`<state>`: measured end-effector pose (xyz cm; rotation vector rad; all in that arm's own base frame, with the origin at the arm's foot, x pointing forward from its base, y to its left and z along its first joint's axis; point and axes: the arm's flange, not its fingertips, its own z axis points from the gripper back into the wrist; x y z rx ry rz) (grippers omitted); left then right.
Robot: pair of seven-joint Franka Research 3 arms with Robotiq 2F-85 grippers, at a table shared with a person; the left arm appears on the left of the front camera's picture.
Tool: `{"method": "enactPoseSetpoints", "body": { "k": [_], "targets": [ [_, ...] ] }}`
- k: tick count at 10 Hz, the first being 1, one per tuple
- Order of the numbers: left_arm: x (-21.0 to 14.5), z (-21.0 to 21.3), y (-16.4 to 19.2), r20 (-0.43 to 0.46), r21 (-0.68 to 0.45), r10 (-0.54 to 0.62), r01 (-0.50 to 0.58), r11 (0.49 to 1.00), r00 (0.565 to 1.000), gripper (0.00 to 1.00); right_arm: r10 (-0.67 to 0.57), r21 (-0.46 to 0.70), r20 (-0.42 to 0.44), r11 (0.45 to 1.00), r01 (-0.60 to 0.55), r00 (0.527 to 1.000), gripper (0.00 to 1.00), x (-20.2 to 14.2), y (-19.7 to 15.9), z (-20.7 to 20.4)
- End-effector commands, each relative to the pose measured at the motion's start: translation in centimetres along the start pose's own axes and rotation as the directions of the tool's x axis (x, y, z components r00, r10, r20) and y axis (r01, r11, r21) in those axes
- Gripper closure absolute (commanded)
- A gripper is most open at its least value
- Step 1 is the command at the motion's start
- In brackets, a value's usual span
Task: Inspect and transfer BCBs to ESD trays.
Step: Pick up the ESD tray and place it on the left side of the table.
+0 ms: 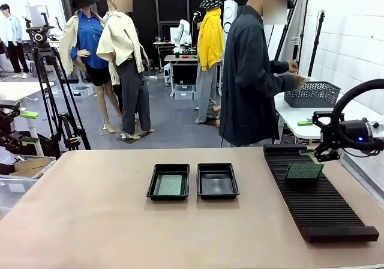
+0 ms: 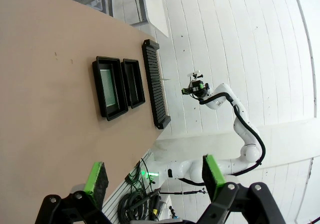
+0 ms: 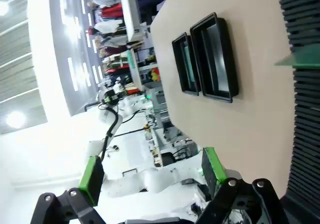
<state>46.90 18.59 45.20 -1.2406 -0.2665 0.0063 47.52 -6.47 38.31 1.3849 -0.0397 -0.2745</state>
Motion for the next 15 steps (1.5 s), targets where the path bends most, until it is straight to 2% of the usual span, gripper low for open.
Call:
{"method": "enactPoseSetpoints", "body": {
  "k": [1,2,4,7,8,9,12,14,15],
  "targets": [
    [0.1,0.1,-0.2,0.006,0.008,0.007,-0.007,1.0,1.0,0.0,0.002,0.051,-0.055,0.999,0.001,0.998,0.0,1.4,-0.6,-0.3],
    [0.0,0.0,0.0,0.0,0.0,0.0,0.0,1.0,1.0,0.0,0.0,0.0,0.0,1.0,0.0,1.0,0.0,0.0,0.0,0.0],
    [0.0,-1.0,-1.8,0.046,0.066,-0.018,0.015,0.998,0.999,0.0,0.0,0.0,0.0,1.0,0.0,1.0,0.0,0.0,0.0,0.0],
    [0.0,-2.6,-3.9,0.034,0.132,-0.041,0.036,0.991,0.999,0.0,0.0,0.0,0.0,1.0,0.0,1.0,0.0,0.0,0.0,0.0],
    [-0.4,-3.9,-4.8,0.039,0.174,-0.081,0.073,0.982,0.996,0.0,0.0,0.0,0.0,1.0,0.0,1.0,0.0,0.0,0.0,0.0],
    [-0.8,-5.7,-5.8,0.006,0.213,-0.117,0.113,0.97,0.993,0.0,0.0,0.0,0.0,1.0,0.0,1.0,0.0,0.0,0.0,0.0],
    [-2.2,-13.1,-8.5,-0.008,0.393,-0.216,0.202,0.897,0.976,0.0,0.0,0.0,0.0,1.0,0.0,1.0,0.0,0.0,0.0,0.0],
    [-3.4,-17.3,-9.7,0.014,0.499,-0.225,0.188,0.846,0.974,0.0,0.0,0.0,0.0,1.0,0.0,1.0,0.0,0.0,0.0,0.0],
    [-3.6,-19.4,-10.1,-0.02,0.522,-0.234,0.21,0.827,0.972,0.0,0.0,0.0,0.0,1.0,0.0,1.0,0.0,0.0,0.0,0.0]
  ]
}}
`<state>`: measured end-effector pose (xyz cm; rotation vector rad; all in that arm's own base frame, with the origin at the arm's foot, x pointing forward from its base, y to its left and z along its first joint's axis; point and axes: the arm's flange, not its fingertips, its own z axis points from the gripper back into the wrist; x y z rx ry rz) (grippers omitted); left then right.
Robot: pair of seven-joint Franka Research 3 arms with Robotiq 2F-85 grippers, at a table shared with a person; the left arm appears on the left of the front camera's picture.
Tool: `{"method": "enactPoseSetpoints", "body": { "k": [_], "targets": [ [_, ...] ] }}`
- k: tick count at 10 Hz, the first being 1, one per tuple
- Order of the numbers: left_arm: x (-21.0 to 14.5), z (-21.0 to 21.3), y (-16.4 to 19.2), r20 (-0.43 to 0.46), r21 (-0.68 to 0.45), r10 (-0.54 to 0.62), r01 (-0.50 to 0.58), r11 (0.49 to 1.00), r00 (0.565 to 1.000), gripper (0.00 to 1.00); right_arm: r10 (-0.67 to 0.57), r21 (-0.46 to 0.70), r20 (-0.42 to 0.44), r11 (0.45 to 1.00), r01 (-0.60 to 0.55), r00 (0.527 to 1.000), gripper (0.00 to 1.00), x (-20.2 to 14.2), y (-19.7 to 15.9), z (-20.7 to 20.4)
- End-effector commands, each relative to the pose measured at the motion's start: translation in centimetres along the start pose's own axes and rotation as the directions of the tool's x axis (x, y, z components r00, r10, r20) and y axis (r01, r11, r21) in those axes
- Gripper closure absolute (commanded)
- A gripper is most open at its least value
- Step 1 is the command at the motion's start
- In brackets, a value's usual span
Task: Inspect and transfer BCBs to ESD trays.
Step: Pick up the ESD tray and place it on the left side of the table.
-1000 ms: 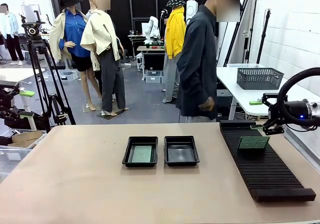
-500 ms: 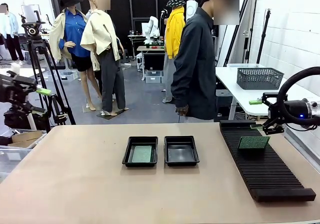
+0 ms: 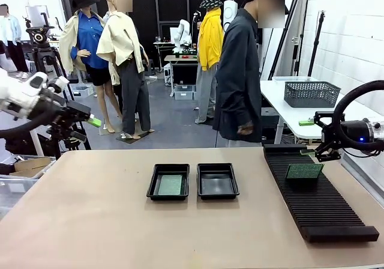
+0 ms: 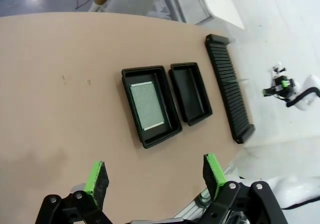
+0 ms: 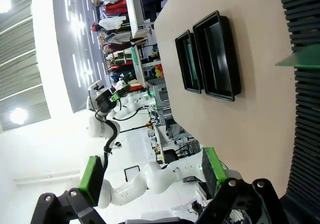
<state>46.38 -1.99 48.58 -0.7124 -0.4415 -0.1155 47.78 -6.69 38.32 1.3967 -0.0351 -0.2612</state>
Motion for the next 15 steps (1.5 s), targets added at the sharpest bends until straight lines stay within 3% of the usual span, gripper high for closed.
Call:
{"method": "enactPoseSetpoints", "body": {
  "k": [1,5,9,13,15],
  "targets": [
    [-0.7,-3.1,-2.3,-0.051,0.09,0.008,-0.003,0.996,0.999,0.0,-0.006,-0.01,0.012,1.0,0.006,1.0,0.0,-0.3,0.0,-0.2],
    [0.0,-10.4,-6.4,-0.249,0.133,-0.048,0.083,0.988,0.967,0.0,-0.006,-0.01,0.012,1.0,0.006,1.0,0.0,-0.3,0.0,-0.2],
    [1.3,-17.1,-7.9,-0.371,0.233,-0.088,0.185,0.955,0.924,0.0,-0.006,-0.01,0.012,1.0,0.006,1.0,0.0,-0.3,0.0,-0.2],
    [2.2,-23.2,-6.0,-0.387,0.374,-0.052,0.208,0.904,0.921,0.0,-0.006,-0.01,0.012,1.0,0.006,1.0,0.0,-0.3,0.0,-0.2],
    [2.6,-24.8,-5.2,-0.395,0.382,-0.025,0.189,0.905,0.918,0.0,-0.006,-0.01,0.012,1.0,0.006,1.0,0.0,-0.3,0.0,-0.2]
  ]
}}
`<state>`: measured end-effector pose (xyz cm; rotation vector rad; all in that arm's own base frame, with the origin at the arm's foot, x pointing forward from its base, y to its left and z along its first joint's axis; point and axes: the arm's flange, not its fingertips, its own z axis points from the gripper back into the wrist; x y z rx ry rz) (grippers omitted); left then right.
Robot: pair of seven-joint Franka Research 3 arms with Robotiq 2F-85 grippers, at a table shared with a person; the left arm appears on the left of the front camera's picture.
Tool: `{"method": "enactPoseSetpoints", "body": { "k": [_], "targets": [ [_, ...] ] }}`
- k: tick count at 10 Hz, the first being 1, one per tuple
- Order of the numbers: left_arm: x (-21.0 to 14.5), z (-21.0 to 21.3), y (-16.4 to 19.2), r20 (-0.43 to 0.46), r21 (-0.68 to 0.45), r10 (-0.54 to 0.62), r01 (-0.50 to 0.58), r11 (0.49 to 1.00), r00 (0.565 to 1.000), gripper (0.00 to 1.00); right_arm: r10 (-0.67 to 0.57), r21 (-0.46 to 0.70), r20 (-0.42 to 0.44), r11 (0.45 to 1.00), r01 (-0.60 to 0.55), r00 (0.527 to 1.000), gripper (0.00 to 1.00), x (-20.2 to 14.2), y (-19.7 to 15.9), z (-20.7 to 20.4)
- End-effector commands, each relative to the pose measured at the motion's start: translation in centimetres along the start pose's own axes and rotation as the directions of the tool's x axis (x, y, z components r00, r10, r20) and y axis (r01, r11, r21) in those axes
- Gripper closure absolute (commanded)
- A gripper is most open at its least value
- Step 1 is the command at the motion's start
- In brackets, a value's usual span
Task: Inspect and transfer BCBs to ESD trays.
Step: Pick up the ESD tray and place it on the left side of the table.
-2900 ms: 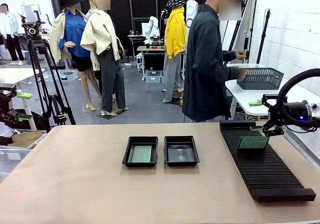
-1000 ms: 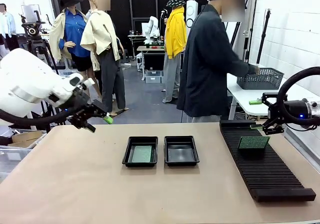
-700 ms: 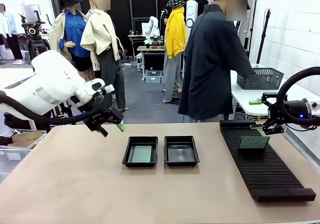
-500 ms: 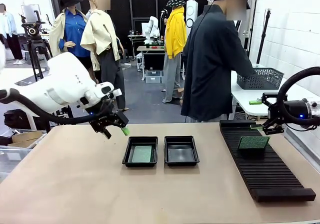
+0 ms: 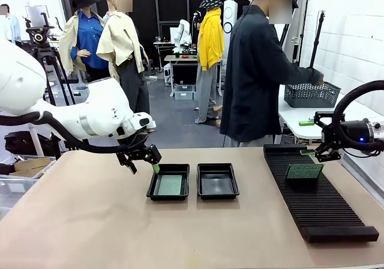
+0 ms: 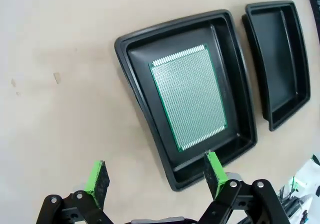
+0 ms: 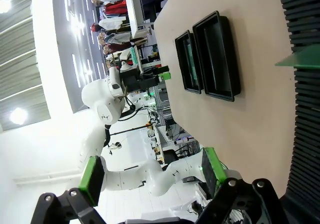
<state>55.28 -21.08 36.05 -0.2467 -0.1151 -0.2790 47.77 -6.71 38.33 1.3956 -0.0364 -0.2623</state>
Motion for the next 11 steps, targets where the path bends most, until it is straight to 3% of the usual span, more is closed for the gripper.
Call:
{"method": "enactPoseSetpoints", "body": {
  "k": [1,10,11],
  "targets": [
    [1.6,-0.9,-0.7,-0.004,0.017,0.035,-0.035,0.999,0.999,0.0,-0.006,-0.01,0.011,1.0,0.006,1.0,0.0,-0.3,0.0,-0.2],
    [0.8,-4.5,-0.9,0.029,0.04,0.133,-0.134,0.99,0.991,0.0,-0.006,-0.01,0.011,1.0,0.006,1.0,0.0,-0.3,0.0,-0.2],
    [0.7,-4.7,-0.9,0.034,0.036,0.129,-0.13,0.991,0.991,0.04,-0.006,-0.01,0.011,1.0,0.006,1.0,0.0,-0.3,0.0,-0.2]
  ]
}}
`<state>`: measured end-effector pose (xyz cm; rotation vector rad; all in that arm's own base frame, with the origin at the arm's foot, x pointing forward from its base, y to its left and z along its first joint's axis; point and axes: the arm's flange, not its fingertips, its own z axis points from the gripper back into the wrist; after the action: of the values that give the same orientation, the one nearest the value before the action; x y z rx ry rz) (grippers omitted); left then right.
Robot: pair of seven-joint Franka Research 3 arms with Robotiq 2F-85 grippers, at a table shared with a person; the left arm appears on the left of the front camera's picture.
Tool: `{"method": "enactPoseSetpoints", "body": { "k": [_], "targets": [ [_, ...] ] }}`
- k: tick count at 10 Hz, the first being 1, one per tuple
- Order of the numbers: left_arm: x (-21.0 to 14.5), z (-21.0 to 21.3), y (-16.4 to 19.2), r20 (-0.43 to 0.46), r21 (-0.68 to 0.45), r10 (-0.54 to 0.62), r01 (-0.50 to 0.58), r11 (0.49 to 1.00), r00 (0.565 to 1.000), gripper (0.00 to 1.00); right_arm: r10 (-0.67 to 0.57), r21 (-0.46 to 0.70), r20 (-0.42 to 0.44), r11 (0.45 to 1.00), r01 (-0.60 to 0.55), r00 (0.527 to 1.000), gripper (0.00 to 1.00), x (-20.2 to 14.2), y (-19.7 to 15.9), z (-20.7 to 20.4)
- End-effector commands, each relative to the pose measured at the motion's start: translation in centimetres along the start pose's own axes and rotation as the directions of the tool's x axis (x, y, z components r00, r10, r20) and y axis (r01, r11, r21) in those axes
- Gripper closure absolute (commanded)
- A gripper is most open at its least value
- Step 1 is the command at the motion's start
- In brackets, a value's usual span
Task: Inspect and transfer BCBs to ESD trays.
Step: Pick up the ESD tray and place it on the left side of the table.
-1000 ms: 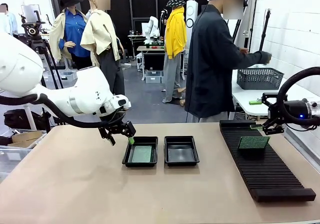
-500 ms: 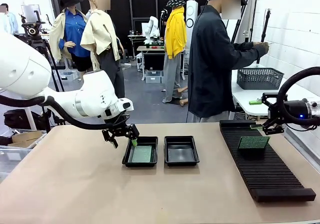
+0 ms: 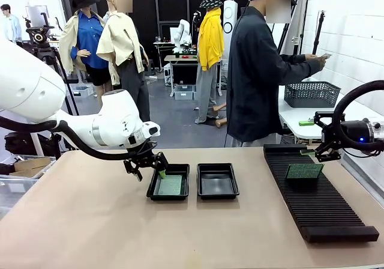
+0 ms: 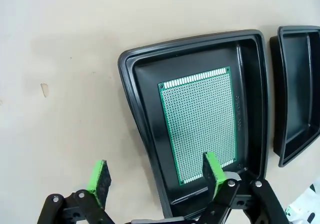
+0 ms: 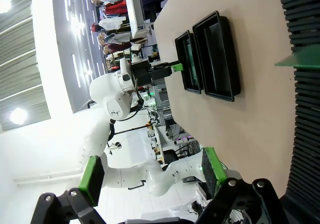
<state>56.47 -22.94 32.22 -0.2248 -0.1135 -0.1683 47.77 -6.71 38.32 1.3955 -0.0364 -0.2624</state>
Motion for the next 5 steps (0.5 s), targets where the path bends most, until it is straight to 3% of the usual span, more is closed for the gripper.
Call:
{"method": "enactPoseSetpoints", "body": {
  "k": [1,3,5],
  "targets": [
    [-0.42,-0.47,-0.4,0.018,0.013,0.015,-0.016,1.0,1.0,0.11,-0.006,-0.01,0.011,1.0,0.006,1.0,0.0,-0.29,-0.02,-0.19],
    [-0.37,-0.42,-0.45,0.007,0.003,0.008,-0.008,1.0,1.0,0.37,-0.006,-0.01,0.011,1.0,0.006,1.0,0.0,-0.29,-0.02,-0.19],
    [-0.43,-0.21,-0.54,-0.005,-0.006,-0.003,0.003,1.0,1.0,0.76,-0.006,-0.01,0.011,1.0,0.006,1.0,0.0,-0.29,-0.02,-0.19]
  ]
}}
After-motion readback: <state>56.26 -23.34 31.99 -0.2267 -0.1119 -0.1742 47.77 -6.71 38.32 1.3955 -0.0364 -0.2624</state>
